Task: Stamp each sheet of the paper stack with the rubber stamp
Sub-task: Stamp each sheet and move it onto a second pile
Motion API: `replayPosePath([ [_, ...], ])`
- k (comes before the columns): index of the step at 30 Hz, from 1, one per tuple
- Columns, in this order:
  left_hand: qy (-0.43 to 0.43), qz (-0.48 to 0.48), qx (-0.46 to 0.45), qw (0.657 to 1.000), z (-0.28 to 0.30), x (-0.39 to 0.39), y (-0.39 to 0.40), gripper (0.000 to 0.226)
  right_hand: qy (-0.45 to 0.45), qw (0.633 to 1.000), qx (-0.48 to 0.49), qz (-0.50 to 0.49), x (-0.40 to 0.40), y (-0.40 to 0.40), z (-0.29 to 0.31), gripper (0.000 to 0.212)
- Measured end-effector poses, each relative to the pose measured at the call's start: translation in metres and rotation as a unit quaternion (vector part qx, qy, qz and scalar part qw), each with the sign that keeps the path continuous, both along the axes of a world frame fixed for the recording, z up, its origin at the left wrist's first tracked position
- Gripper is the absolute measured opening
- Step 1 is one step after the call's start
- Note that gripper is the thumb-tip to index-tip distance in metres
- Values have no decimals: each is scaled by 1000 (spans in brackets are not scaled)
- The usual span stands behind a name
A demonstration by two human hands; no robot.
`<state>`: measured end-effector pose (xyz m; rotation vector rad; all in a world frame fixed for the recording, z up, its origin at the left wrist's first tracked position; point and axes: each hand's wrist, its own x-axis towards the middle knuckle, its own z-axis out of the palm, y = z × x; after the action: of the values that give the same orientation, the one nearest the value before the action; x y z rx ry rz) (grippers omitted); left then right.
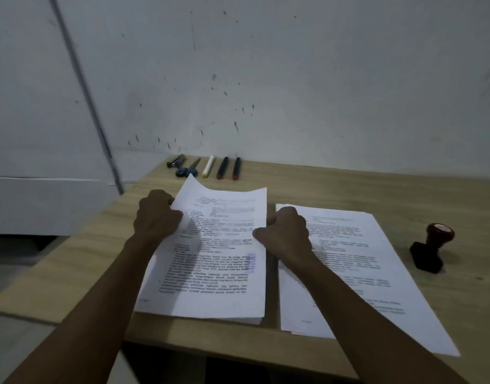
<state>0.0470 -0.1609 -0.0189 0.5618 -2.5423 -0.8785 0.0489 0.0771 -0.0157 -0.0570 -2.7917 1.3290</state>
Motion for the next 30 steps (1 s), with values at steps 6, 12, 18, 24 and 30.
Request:
replayPosePath([
  [6, 3, 18, 0, 1000, -9, -2, 0, 25, 7, 997, 80, 13, -2, -8, -10, 39],
  [12, 22, 20, 14, 999, -16, -5, 5, 25, 27, 992, 124, -4, -8, -6, -16, 45],
  [18, 2, 33, 0, 999, -21, -5, 5, 37, 38, 988, 152, -9, -9, -6, -18, 47],
  [24, 25, 32, -48, 998, -17, 2, 13, 48, 69, 988, 141, -11, -4, 3, -16, 44],
  [30, 123, -66, -32, 990, -11, 6, 53, 30, 104, 985, 134, -31, 8, 41, -12, 33],
])
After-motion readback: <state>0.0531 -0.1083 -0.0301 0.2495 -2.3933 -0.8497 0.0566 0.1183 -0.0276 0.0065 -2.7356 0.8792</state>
